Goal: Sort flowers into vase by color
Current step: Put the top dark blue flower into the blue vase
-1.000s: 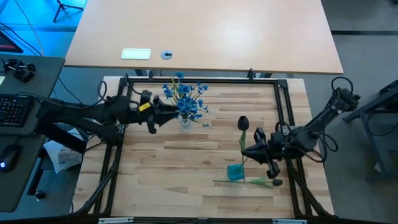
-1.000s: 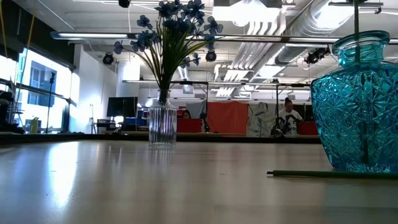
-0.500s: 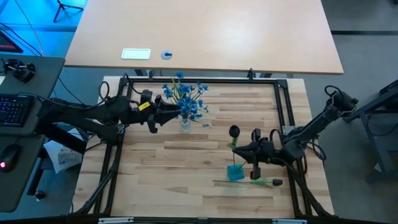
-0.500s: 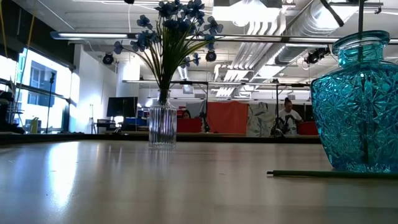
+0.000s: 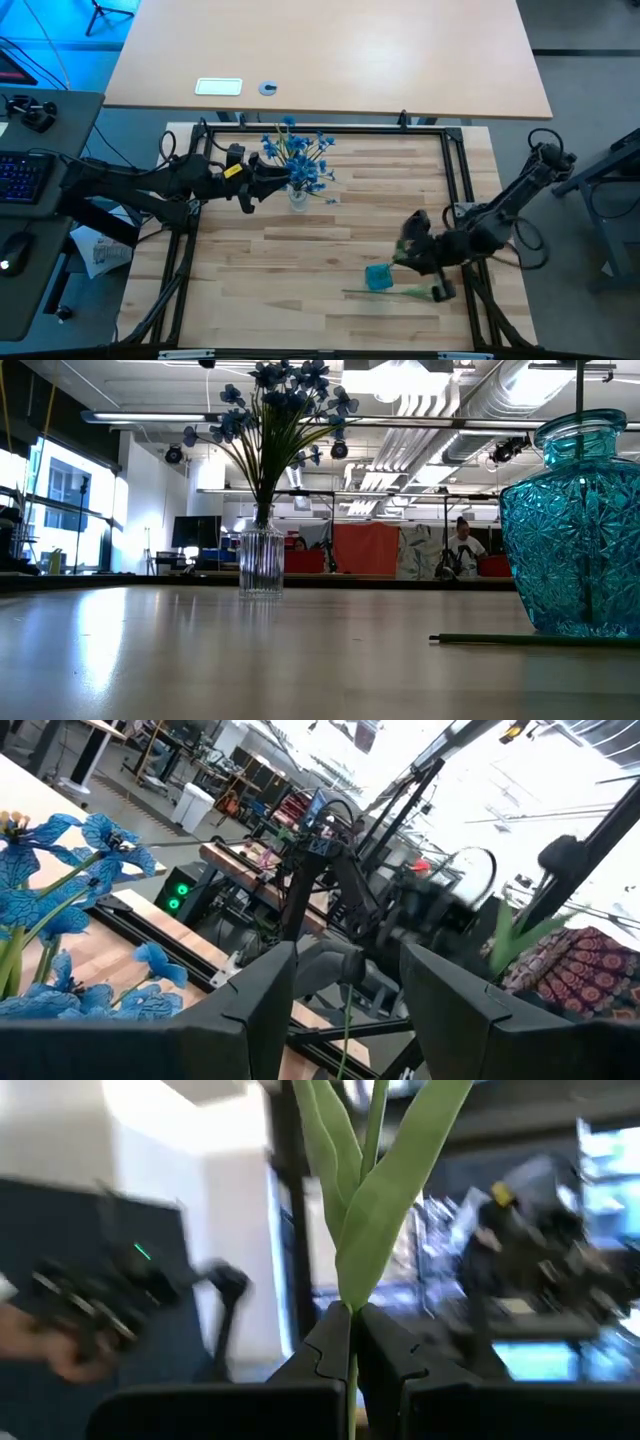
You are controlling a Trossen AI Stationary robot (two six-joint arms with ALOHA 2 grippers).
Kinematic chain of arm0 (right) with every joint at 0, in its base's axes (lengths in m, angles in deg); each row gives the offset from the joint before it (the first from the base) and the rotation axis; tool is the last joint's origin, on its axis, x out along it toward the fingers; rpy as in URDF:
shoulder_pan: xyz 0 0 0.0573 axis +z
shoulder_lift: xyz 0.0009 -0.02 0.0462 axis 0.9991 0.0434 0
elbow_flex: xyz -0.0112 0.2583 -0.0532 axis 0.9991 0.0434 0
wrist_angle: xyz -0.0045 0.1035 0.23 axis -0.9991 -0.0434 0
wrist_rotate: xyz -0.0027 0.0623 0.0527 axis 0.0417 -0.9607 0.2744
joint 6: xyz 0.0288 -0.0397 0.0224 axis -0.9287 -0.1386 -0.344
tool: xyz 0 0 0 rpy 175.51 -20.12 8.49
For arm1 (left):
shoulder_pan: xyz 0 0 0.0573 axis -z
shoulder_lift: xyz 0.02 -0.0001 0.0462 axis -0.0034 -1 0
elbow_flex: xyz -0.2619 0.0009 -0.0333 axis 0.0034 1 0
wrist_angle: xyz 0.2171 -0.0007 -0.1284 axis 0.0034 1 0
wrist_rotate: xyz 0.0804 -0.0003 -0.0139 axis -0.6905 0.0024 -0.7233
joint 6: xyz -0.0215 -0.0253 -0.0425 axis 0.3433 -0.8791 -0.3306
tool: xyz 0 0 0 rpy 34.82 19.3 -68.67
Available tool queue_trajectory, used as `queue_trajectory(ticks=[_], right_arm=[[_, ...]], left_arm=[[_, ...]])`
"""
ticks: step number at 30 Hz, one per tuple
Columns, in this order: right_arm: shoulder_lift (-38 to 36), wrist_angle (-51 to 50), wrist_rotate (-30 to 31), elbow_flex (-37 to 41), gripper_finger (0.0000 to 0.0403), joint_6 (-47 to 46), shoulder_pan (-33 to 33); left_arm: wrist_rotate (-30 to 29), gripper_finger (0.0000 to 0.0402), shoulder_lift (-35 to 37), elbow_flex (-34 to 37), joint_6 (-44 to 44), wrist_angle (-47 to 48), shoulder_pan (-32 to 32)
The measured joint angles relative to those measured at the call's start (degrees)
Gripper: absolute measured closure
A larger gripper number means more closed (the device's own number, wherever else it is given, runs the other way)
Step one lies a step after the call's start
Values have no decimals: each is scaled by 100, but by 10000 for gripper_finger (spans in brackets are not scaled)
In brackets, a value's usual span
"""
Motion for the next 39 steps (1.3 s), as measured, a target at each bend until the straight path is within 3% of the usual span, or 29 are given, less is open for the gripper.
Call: queue_trajectory(ticks=[5,8,13,18,21,26,31,35,39], right_arm=[[-248,-7,-1089,-315,403,24,231],[-267,-446,-1079,-371,403,-39,504],[45,-1402,-145,-366,403,-1199,968],[762,-1115,508,-364,403,-1647,1359],[1093,-849,1201,-362,403,-1408,1430],[1380,-446,3062,-360,403,-626,1112],[1402,-76,3396,-360,403,-30,913],[1402,-100,4141,-360,403,440,915],[1402,-254,4197,-360,403,382,823]], left_arm=[[0,230,0,0,0,15,0],[5,230,0,0,-3,22,0],[25,230,0,0,-95,24,-2],[-27,230,0,0,-153,21,-2],[-41,230,0,0,-155,1,-2],[-172,230,0,0,-237,-18,-2],[-173,230,0,0,-304,-20,0],[-173,230,0,0,-303,-21,0],[-175,230,0,0,-304,-20,11]])
